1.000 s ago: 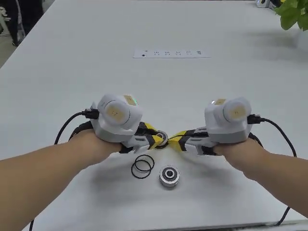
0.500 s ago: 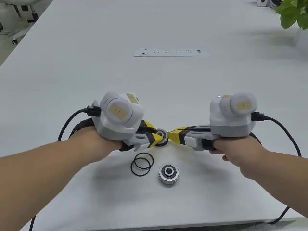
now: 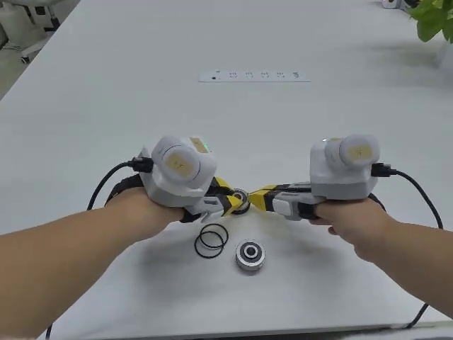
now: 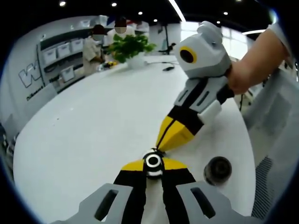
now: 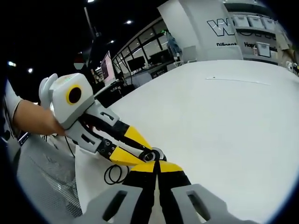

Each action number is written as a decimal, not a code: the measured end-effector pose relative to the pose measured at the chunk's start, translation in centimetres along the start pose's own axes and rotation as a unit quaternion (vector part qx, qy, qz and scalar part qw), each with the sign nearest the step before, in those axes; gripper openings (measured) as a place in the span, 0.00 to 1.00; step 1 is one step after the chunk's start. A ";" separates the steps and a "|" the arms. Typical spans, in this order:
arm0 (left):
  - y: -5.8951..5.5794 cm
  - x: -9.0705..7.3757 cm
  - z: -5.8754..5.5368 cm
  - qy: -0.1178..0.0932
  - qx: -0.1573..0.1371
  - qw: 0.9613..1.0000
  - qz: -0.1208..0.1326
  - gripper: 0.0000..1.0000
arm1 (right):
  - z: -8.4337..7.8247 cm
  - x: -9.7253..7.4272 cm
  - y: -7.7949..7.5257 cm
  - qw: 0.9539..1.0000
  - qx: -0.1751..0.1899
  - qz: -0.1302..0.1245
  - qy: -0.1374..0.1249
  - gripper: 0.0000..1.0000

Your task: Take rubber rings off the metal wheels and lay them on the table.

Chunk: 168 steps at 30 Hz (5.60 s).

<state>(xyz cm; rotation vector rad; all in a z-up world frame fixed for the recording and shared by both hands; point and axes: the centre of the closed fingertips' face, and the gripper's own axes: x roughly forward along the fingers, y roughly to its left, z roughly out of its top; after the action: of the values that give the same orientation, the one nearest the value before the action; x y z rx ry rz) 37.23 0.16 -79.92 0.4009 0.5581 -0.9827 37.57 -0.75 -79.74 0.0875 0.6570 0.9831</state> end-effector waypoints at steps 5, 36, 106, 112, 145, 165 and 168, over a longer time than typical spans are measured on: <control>0.0 0.0 0.0 0.002 0.001 1.000 0.000 0.11 | 0.0 0.0 0.3 1.000 0.003 0.001 -0.002 0.00; -0.1 0.1 0.2 -0.010 -0.023 1.000 0.004 0.13 | 0.0 -0.1 1.4 1.000 0.011 0.019 -0.006 0.00; -1.0 -11.7 -2.4 -0.074 -0.047 0.996 0.009 0.71 | -1.6 0.6 6.7 0.992 0.054 0.102 0.040 0.00; -0.9 -11.7 -2.6 -0.072 -0.047 0.996 0.010 0.71 | -2.4 0.4 6.3 0.993 0.053 0.092 0.058 0.00; -0.3 -11.2 -1.5 -0.066 -0.042 0.997 0.006 0.70 | -0.2 -1.7 4.6 0.997 0.008 0.077 0.024 0.18; 1.7 -9.8 0.5 -0.079 -0.041 0.996 0.008 0.66 | 0.9 -2.8 1.0 0.997 -0.075 0.027 0.000 0.27; 1.7 -9.4 0.6 -0.076 -0.037 0.996 0.006 0.66 | 0.8 -2.8 0.8 0.996 -0.084 0.022 0.002 0.27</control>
<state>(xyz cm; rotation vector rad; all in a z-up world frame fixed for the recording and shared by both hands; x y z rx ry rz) 34.78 6.90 -73.66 0.2604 0.4526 -0.9680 36.35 -2.36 -77.41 -0.0486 0.5763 1.0772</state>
